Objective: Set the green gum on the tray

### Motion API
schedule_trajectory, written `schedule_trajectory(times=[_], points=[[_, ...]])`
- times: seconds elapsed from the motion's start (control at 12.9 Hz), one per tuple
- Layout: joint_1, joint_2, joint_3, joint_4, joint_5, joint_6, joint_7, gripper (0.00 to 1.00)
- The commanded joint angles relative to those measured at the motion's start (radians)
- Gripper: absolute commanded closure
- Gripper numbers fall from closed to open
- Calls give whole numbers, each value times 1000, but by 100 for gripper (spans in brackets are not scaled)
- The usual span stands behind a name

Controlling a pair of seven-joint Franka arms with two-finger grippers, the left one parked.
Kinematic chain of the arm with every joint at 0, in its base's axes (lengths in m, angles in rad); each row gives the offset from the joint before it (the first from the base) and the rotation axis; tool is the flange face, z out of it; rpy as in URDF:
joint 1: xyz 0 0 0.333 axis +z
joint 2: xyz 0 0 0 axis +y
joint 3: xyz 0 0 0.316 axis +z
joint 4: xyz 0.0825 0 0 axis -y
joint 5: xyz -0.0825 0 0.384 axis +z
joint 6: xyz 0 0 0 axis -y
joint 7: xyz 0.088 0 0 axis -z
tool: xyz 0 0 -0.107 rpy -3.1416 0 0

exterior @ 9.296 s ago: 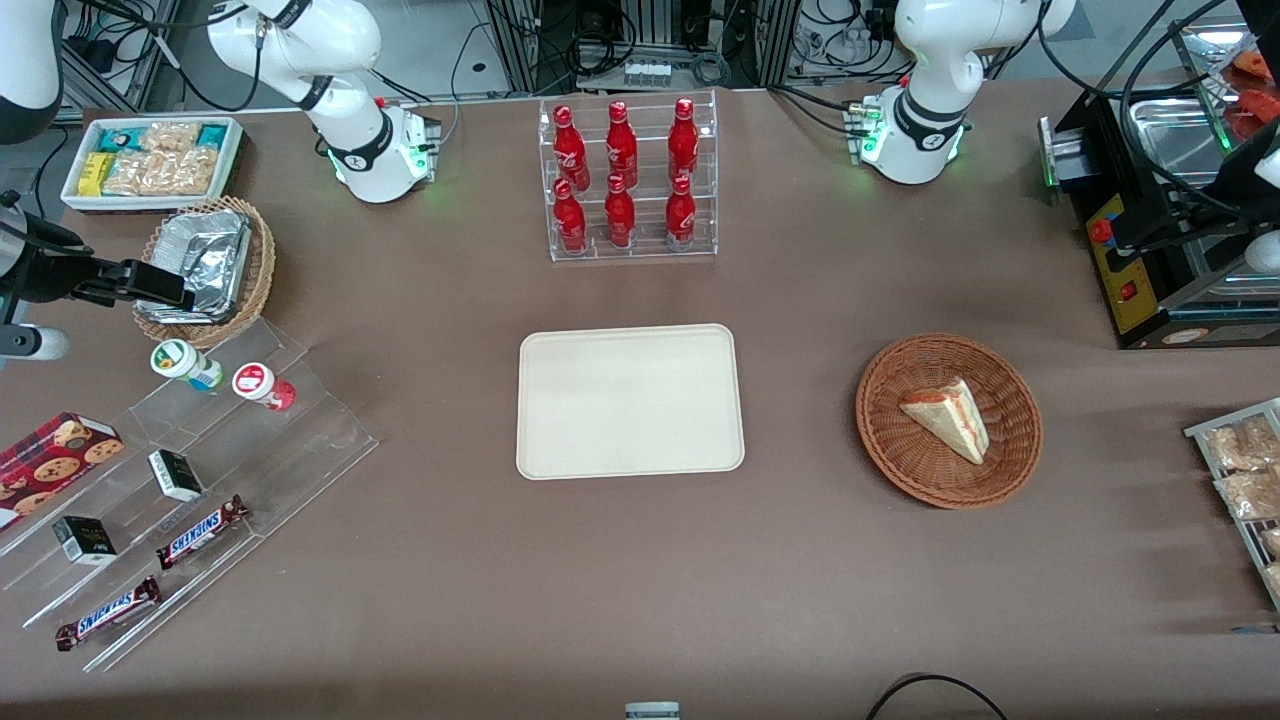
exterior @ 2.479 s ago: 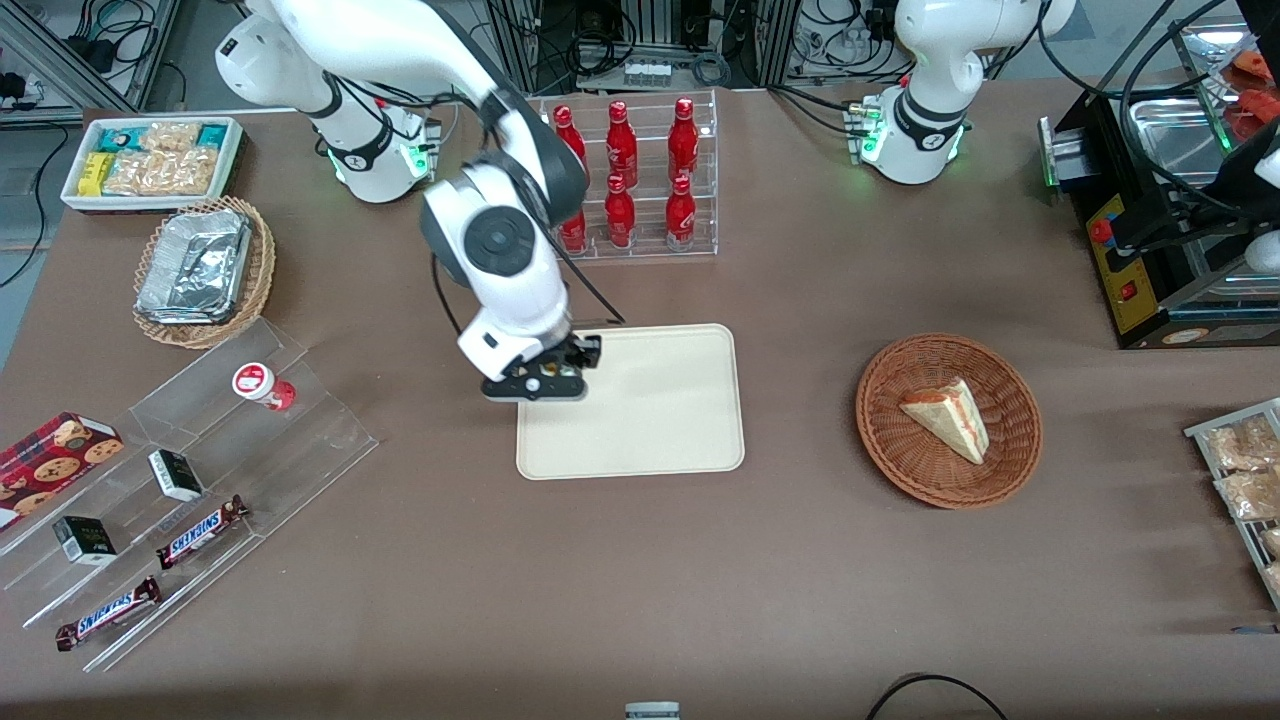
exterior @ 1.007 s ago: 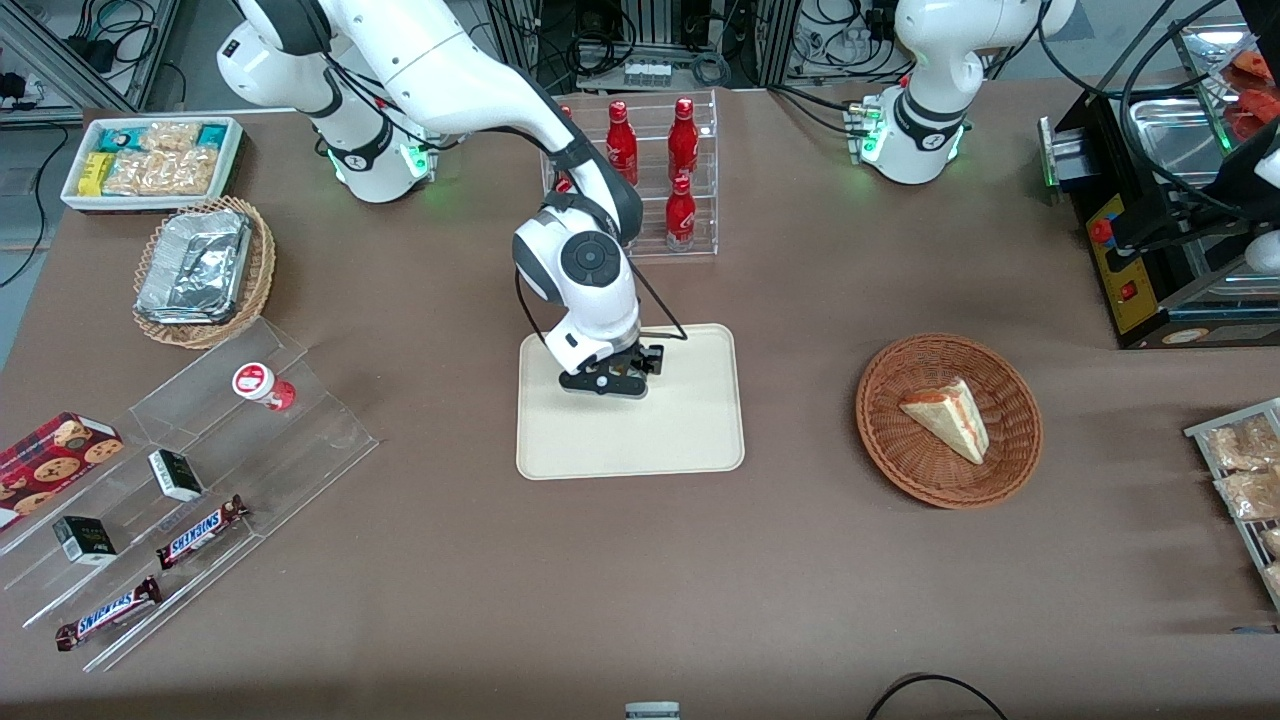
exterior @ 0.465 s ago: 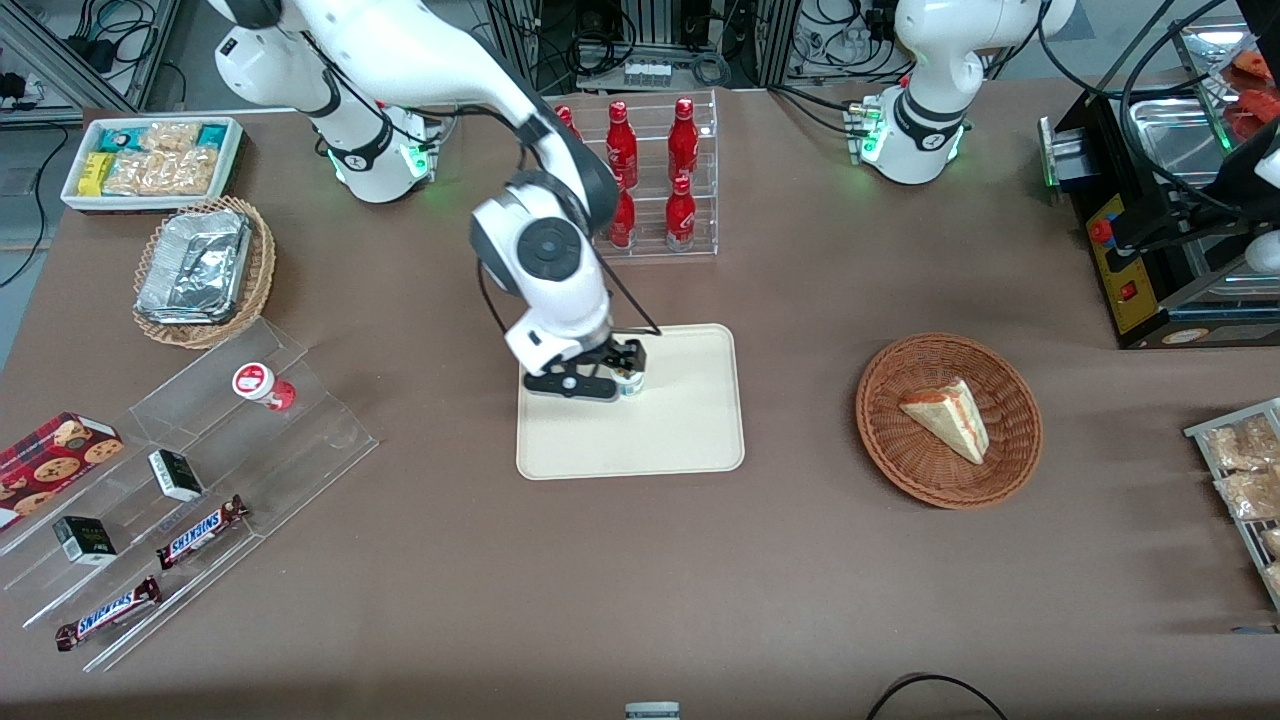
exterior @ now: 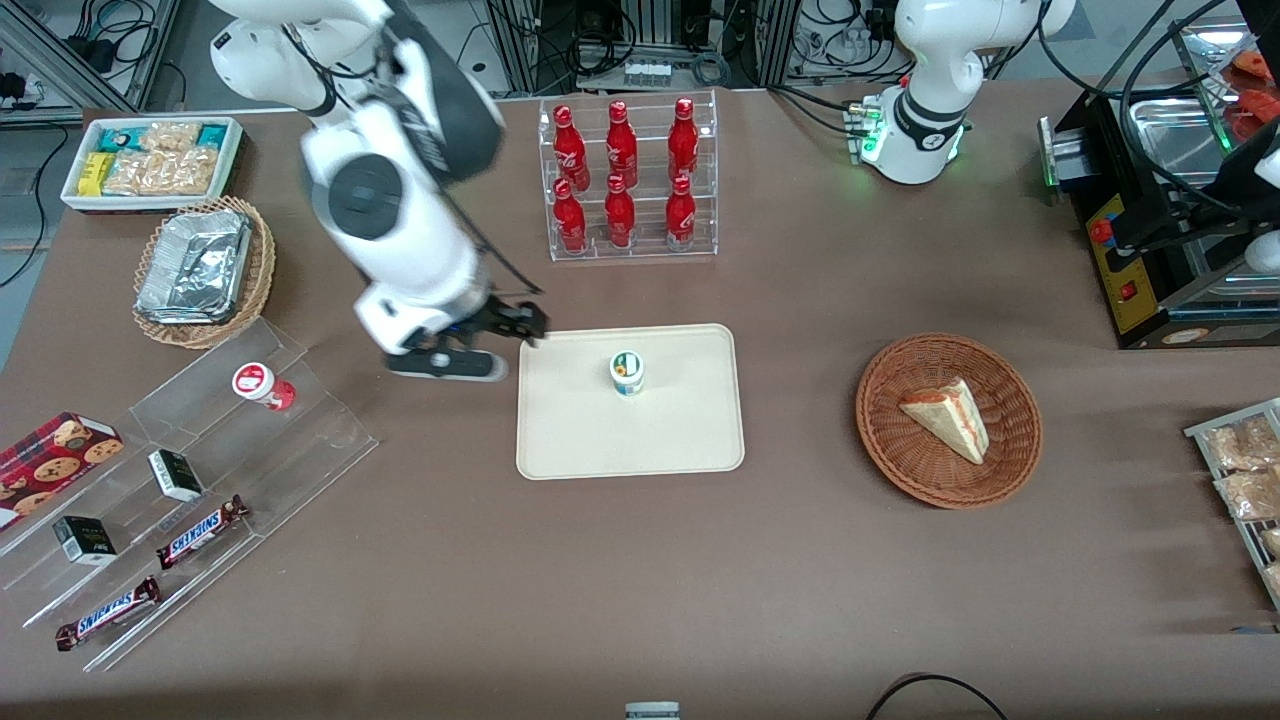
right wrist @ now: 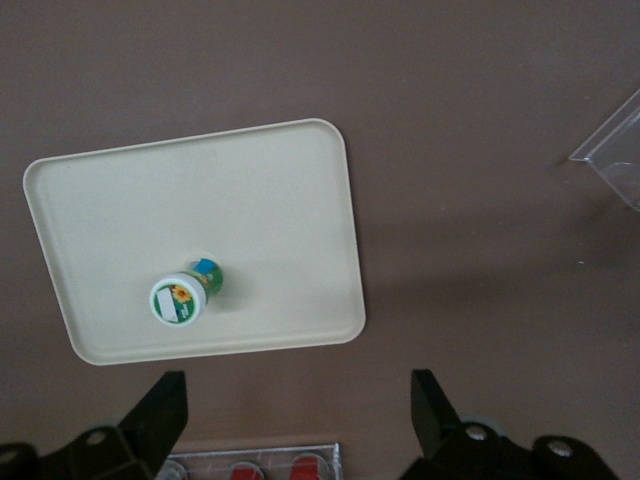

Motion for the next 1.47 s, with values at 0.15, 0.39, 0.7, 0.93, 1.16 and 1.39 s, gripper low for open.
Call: schedule_trajectory(times=[0.15,0.39,0.7,0.93,1.16,1.39], points=[[-360,-124,208,-22,19,-151,-195,1],[-488,-178,204,-22,16,-259,-345,1],[-580,-212,122,-20,-7,-314,-534,1],[-577,-233,49,-28,-40,-317,-615,1],[-577,-355,35,-185,-79,-244,-625,1],[-576,-431,23,-297,-82,-186,-623,1]])
